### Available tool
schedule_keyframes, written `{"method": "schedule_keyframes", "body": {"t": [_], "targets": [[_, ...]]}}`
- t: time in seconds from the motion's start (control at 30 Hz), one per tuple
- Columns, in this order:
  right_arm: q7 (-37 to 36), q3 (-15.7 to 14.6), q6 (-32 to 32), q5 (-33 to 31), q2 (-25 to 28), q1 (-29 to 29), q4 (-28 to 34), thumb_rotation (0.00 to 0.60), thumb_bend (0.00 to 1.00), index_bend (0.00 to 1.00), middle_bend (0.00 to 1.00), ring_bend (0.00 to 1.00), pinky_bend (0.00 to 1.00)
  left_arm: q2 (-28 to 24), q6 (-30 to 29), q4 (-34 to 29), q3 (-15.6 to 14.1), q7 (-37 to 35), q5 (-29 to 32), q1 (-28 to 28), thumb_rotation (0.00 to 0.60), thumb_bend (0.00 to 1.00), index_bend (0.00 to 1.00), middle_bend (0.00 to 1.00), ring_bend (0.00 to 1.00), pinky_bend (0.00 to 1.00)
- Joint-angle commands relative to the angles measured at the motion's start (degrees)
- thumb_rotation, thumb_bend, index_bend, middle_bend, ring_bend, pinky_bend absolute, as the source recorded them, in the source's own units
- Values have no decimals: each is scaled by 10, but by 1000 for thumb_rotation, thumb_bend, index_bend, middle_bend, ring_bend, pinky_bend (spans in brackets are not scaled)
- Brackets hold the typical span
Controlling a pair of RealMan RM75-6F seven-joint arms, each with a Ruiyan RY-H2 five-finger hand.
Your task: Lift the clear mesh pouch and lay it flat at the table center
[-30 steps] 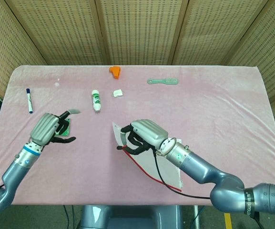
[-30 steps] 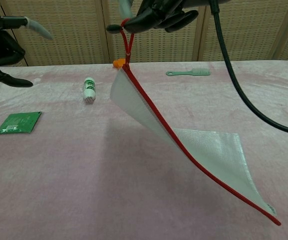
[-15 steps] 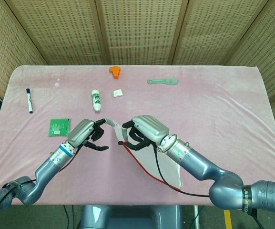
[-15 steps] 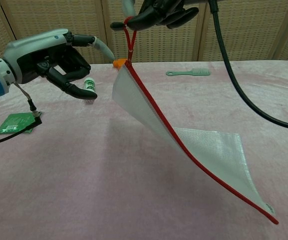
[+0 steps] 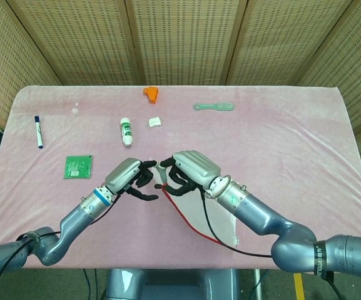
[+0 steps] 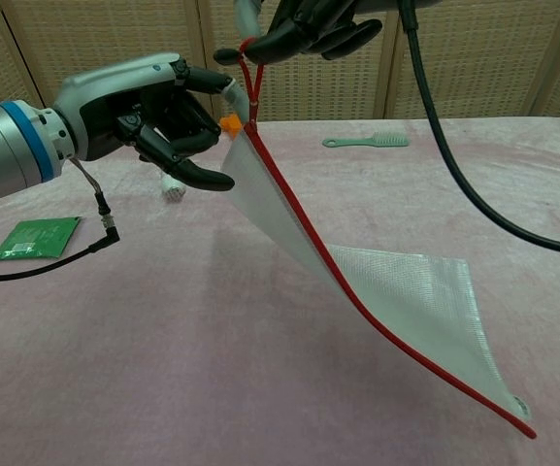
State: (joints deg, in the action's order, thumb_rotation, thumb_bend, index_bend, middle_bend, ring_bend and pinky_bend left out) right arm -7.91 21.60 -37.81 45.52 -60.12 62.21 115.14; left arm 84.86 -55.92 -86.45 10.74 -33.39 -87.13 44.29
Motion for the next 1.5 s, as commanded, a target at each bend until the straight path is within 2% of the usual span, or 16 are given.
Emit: {"method": "schedule_keyframes", "body": {"t": [0.03, 0.13, 0.27, 0.37, 0.5, 0.93, 1.2, 1.5], "targets": [[0, -1, 0, 0, 0, 1, 0, 600, 900, 799, 981, 918, 1000, 1, 4, -1, -1, -8, 5, 3, 600, 254, 451, 887, 809, 910], [-1, -1, -1, -1, 0, 2, -1, 600, 899, 799, 981, 917, 1000, 2, 11, -4, -1, -20, 12, 6, 600, 363, 496, 887, 808, 910], [-2, -2, -1, 0, 1, 1, -1, 600, 900, 799, 981, 917, 1000, 2, 22, -12, 0, -40, 24, 11, 600, 529, 667, 889, 809, 910], [-5, -3, -2, 2, 3, -1, 0, 600, 900, 799, 981, 917, 1000, 6, 23, -14, 5, -40, 35, 13, 600, 571, 751, 895, 809, 910], [-7, -7, -7, 15, 9, -12, 4, 600, 899, 799, 981, 917, 1000, 15, 21, -17, 17, -40, 59, 14, 600, 599, 796, 896, 809, 910], [-17, -39, -37, 130, 8, -75, 10, 600, 900, 799, 981, 917, 1000, 13, 19, -45, 56, -72, 121, 6, 600, 624, 843, 899, 809, 910], [-24, -48, -33, 149, -6, -82, -3, 600, 899, 799, 981, 917, 1000, 2, 22, -63, 63, -93, 123, 2, 600, 625, 851, 899, 809, 910], [-16, -52, -37, 140, -22, -80, -16, 600, 899, 799, 981, 918, 1000, -13, 27, -76, 67, -121, 114, -1, 600, 624, 856, 899, 809, 910]]}}
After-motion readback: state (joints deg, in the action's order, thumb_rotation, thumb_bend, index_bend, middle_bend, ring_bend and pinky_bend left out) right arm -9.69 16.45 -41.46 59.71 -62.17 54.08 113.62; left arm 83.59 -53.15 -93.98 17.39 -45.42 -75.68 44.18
